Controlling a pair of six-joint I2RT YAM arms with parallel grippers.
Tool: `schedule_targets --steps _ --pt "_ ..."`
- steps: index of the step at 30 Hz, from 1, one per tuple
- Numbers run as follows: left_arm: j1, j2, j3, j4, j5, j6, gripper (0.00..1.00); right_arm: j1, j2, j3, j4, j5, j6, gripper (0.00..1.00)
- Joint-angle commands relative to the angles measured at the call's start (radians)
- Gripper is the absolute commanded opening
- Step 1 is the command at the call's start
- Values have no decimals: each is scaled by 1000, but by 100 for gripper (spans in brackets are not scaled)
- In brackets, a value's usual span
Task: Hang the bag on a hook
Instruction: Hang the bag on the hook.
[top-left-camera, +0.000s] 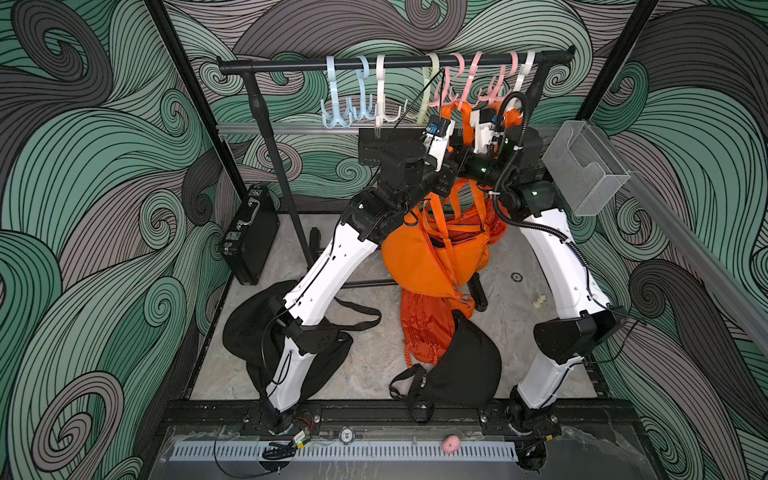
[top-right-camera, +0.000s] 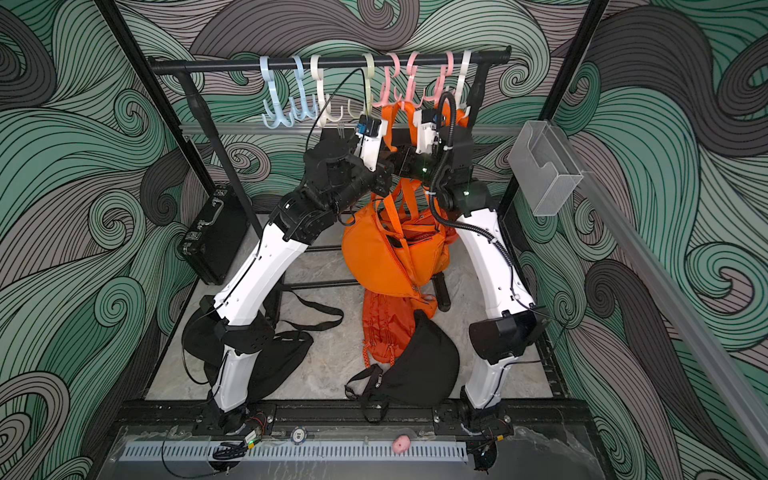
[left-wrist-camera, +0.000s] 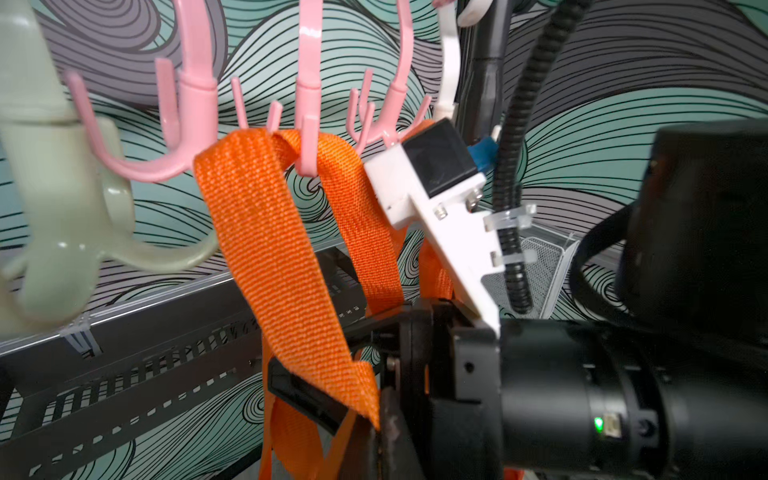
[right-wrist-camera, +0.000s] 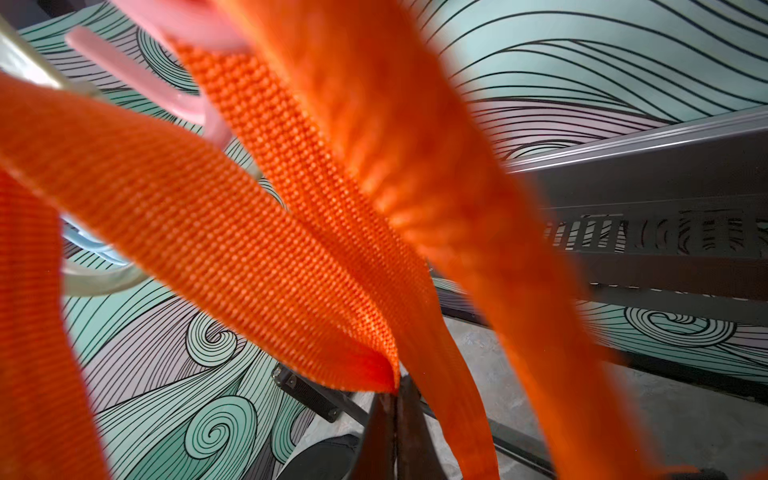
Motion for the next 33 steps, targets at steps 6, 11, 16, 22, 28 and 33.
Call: schedule_targets --steps 6,11,16,22,28,33 --pt "30 -18 3 -62 -8 2 0 9 -32 87 -40 -43 -10 0" --pt "33 -68 12 -51 11 -9 0 1 -40 125 -49 -39 -12 0" --pt "27 -100 12 -41 42 -53 0 -2 -48 153 -62 -31 -17 0" --pt "-7 -97 12 -40 58 -74 0 -24 -40 164 -63 -46 -2 0" --pt "-27 -57 15 -24 84 -115 0 -51 -40 161 -47 -37 16 0" --pt "12 4 67 -17 104 -171 0 -57 22 259 -98 -75 25 0"
